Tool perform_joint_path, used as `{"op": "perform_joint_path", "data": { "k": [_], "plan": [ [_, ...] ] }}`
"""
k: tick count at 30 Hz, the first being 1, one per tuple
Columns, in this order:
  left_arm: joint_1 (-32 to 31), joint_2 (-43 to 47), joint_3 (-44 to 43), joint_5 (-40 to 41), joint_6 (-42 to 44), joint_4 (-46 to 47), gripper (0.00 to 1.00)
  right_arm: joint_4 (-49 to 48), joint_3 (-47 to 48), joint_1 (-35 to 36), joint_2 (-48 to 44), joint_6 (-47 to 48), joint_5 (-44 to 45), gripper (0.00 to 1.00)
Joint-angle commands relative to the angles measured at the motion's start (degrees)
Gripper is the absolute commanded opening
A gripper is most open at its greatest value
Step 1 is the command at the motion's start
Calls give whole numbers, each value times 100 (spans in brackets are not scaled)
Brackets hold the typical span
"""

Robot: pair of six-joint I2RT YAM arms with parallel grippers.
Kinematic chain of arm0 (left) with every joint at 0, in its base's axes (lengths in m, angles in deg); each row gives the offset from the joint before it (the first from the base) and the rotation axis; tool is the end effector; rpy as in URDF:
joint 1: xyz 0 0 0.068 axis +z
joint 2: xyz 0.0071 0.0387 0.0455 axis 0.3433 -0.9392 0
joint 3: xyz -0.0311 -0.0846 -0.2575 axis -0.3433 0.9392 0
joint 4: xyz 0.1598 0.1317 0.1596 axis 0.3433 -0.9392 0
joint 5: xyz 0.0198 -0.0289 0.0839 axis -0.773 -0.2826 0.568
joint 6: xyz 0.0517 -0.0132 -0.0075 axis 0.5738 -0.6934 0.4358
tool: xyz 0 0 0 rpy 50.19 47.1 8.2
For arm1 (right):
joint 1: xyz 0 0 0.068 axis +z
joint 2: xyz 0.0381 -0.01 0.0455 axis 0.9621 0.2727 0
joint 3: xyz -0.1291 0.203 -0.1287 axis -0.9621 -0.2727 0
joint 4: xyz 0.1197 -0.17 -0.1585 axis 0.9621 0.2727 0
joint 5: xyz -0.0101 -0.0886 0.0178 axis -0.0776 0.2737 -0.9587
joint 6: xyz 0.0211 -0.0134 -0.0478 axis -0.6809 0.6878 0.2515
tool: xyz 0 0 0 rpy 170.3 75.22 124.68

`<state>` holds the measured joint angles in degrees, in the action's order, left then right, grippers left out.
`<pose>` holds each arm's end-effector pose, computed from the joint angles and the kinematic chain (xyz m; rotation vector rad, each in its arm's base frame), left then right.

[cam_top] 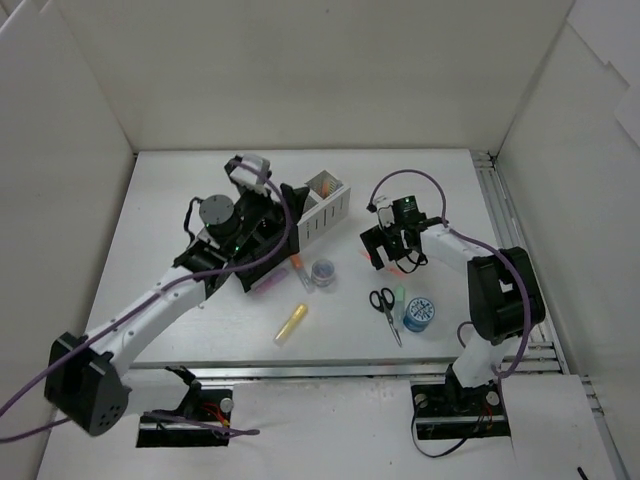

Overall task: Sort the stationery into containers
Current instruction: Pick up the pen from the center of the board.

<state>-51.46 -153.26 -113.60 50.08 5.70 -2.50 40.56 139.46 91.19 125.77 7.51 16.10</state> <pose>0.2661 -0.1680 0.3929 0.3764 1.3235 -0.6955 0.3398 0.1116 0.1934 -0.6982 2.2171 0.2754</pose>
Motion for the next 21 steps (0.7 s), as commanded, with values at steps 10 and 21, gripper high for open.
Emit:
{"op": "perform_joint_path", "data": {
  "k": [10,21],
  "plan": [
    [-35,2212,2079,1628,-1099,-1746,99,730,913,47,852,146,43,41],
    [-35,2986,2361,2315,-1223,-2563,99,1038,1133,39,844,181,0,0]
  ]
}}
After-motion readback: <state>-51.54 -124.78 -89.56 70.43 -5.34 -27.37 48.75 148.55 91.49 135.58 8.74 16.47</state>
